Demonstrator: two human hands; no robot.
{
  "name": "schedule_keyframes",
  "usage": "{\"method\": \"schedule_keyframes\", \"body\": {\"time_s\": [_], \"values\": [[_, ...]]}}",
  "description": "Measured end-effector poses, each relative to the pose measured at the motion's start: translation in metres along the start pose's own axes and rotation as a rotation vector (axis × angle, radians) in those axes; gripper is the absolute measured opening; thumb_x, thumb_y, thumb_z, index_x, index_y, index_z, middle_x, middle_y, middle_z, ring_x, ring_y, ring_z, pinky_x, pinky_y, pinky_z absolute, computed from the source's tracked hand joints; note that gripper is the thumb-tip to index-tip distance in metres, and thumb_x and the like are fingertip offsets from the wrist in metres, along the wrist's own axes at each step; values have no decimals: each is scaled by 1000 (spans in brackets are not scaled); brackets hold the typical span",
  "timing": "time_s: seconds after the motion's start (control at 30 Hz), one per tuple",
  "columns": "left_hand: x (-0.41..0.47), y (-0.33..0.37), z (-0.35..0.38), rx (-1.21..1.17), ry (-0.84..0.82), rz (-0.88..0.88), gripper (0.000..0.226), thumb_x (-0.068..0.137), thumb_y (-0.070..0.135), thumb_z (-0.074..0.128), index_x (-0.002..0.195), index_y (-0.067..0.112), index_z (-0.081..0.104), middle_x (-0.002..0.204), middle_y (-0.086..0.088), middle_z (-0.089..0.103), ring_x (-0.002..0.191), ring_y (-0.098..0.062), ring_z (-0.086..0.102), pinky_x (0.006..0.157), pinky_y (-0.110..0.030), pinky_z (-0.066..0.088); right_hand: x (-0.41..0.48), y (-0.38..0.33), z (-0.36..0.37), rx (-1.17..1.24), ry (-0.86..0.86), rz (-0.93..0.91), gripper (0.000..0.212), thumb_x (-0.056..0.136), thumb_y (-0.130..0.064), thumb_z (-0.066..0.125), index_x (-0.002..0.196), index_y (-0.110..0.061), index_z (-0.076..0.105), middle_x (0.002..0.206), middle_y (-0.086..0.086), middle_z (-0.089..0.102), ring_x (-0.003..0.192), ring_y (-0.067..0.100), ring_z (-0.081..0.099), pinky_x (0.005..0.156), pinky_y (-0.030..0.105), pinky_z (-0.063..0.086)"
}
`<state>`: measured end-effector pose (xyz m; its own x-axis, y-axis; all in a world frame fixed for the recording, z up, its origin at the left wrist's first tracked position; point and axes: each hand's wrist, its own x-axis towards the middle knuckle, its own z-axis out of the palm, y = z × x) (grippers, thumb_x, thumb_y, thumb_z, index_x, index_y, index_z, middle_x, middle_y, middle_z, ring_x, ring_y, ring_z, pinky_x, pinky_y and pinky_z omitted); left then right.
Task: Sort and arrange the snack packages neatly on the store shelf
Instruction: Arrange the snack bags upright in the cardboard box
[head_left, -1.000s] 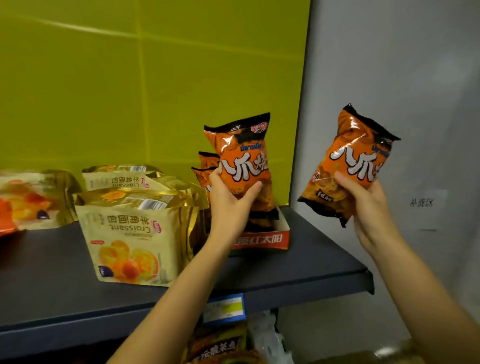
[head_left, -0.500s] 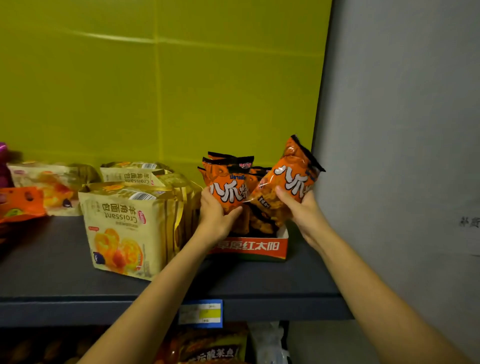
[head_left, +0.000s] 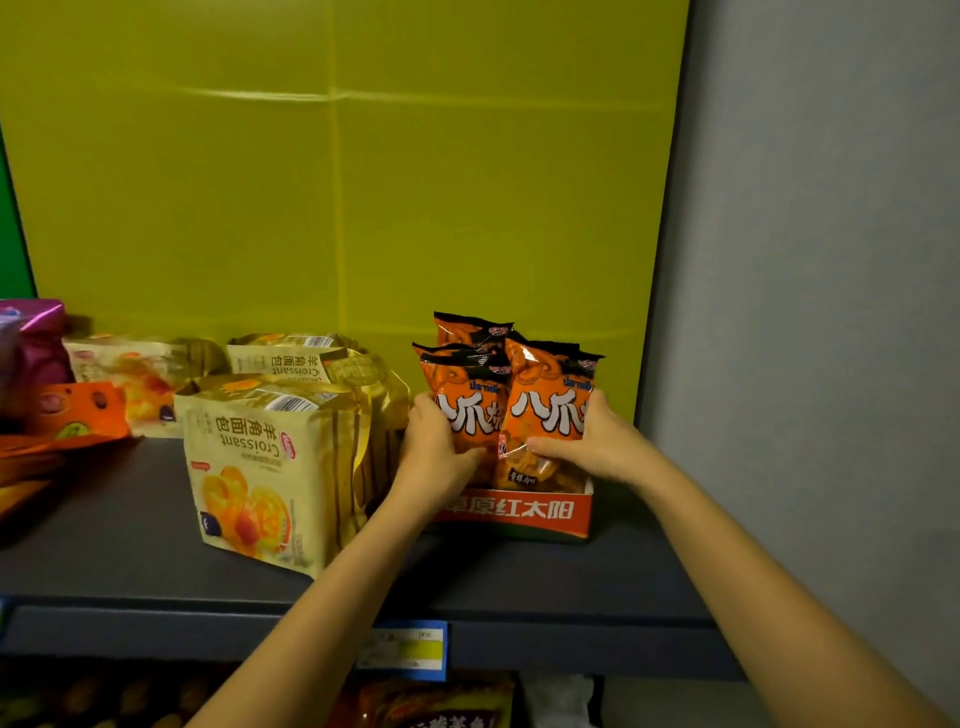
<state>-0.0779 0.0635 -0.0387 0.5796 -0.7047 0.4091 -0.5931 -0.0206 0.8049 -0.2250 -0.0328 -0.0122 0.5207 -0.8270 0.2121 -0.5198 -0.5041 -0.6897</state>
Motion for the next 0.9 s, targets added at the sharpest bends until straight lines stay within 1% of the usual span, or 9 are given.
{"method": "schedule_keyframes", "body": {"time_s": [0.13, 0.2, 0.33, 0.4, 0.47, 0.57, 0.7, 0.83, 0.9], "values": [[-4, -2, 5, 81, 3, 54, 72, 78, 6, 69, 137, 6, 28, 137, -12, 39, 131, -25, 40, 105, -34, 38, 13, -2, 1, -23, -93, 54, 92, 72, -39, 74, 138, -5, 20, 141, 12, 44, 125, 30, 49, 99, 44, 47], [-5, -3, 7, 126, 0, 62, 77, 80, 8, 67, 142, 6, 21, 140, -12, 36, 133, -25, 37, 106, -36, 38, 17, -2, 2, -30, -125, 88, 97, 70, -43, 73, 139, -5, 16, 141, 13, 43, 126, 31, 48, 100, 46, 46], [-6, -1, 6, 176, -33, 46, 89, 85, 14, 63, 148, 5, 0, 149, -15, 26, 138, -28, 30, 111, -42, 35, 23, 5, 7, -110, -123, 118, 110, 63, -61, 68, 144, -10, 14, 147, 14, 37, 132, 34, 39, 105, 52, 38], [-9, 1, 5, 196, -46, 38, 94, 87, 15, 60, 147, 3, -11, 153, -15, 18, 141, -28, 23, 113, -40, 30, 18, 6, 10, -162, -55, 101, 104, 67, -64, 64, 144, -10, 21, 148, 12, 36, 135, 33, 35, 108, 53, 33], [-11, 3, 3, 200, -44, 43, 94, 87, 14, 59, 146, 1, -13, 155, -15, 14, 143, -28, 18, 115, -39, 26, 10, 5, 13, -240, 45, 69, 93, 72, -64, 60, 143, -13, 28, 147, 11, 36, 136, 32, 32, 111, 50, 29], [-15, 7, 1, 210, -43, 65, 92, 89, 11, 57, 144, -1, -15, 157, -15, 6, 145, -28, 10, 116, -36, 20, 0, 5, 18, -236, 124, 40, 90, 77, -61, 56, 145, -10, 25, 149, 12, 32, 138, 31, 28, 111, 49, 28], [-20, 12, -2, 223, -79, 76, 85, 93, 10, 49, 144, 0, -18, 157, -17, -14, 146, -31, -7, 117, -35, 9, -10, 4, 17, -122, 179, 9, 90, 80, -54, 57, 147, -10, 17, 153, 12, 25, 141, 30, 25, 110, 47, 29], [-22, 18, -8, 205, -153, 84, 80, 95, 12, 45, 145, 5, -18, 156, -16, -19, 145, -28, -14, 117, -34, 3, -23, 3, 6, -72, 288, -57, 74, 84, -45, 58, 143, -12, 27, 149, 10, 31, 137, 27, 31, 105, 44, 36], [-26, 22, -9, 175, -154, 120, 77, 96, 14, 44, 147, 6, -12, 157, -13, -15, 145, -23, -14, 117, -32, 3, -31, 3, 0, -34, 367, -90, 61, 86, -39, 58, 137, -13, 37, 143, 8, 39, 130, 25, 40, 98, 41, 41]]}}
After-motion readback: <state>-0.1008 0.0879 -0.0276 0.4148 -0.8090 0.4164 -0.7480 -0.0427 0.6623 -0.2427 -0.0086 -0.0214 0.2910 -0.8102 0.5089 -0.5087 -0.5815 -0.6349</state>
